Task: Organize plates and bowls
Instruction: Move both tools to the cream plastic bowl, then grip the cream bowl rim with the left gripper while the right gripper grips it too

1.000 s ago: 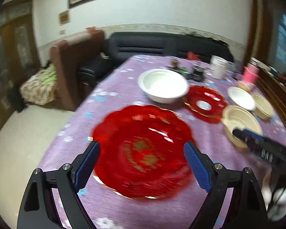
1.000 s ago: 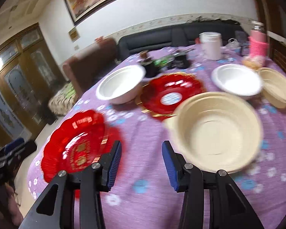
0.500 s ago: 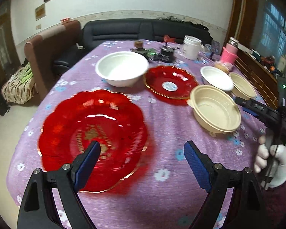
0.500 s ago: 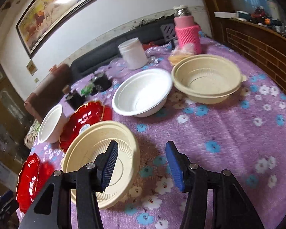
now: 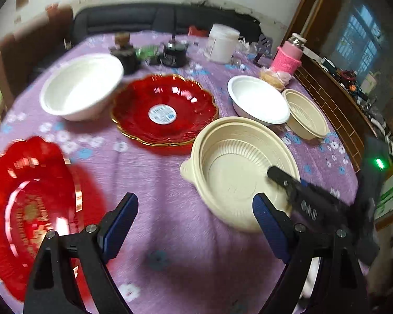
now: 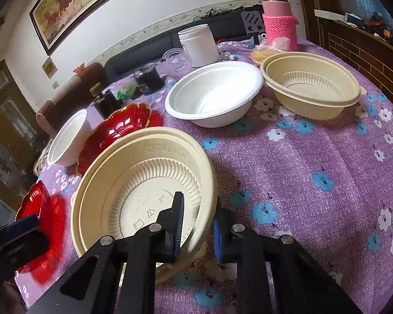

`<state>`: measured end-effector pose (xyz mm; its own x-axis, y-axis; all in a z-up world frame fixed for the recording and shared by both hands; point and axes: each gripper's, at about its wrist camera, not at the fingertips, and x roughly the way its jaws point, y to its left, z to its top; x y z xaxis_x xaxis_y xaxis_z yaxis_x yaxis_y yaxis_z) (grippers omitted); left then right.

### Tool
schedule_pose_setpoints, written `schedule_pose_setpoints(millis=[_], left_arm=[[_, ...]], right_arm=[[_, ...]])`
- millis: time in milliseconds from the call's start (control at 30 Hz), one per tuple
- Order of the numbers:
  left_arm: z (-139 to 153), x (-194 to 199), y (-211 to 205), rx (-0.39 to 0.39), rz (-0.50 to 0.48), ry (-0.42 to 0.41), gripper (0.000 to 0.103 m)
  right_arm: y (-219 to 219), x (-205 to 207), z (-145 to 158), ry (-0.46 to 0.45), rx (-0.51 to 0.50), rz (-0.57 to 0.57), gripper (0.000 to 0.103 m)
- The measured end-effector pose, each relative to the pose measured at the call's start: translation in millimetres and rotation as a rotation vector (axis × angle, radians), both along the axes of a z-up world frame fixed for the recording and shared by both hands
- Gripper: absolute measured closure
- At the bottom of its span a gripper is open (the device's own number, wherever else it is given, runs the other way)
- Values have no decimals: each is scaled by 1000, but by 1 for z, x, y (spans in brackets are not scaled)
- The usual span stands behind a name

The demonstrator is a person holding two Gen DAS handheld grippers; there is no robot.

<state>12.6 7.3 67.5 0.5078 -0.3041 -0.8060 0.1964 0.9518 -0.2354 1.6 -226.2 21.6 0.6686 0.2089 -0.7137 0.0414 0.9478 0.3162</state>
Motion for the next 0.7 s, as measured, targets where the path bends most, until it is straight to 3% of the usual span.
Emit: schedule_pose_setpoints(millis=[200, 300, 400, 467, 533, 700], left_arm=[[-22, 26, -6, -30, 37, 69, 15], [-32, 34, -9, -41, 33, 124, 29], [-44, 39, -14, -67, 10, 189, 54], [-44, 36, -19, -35, 5, 175, 68], [-42, 33, -21, -38, -13, 172, 76], [-32, 20, -25, -13, -25, 131, 76]], right_arm=[[-4, -1, -2, 22, 31, 9, 84], [-5, -2, -2, 27, 52, 16, 84], [-7, -3, -2, 28, 75, 25, 84], [-7, -4, -2, 25, 84, 29, 84], [-7, -5, -1, 19, 92, 33, 84], [-6, -9, 5, -17, 108, 48, 85]])
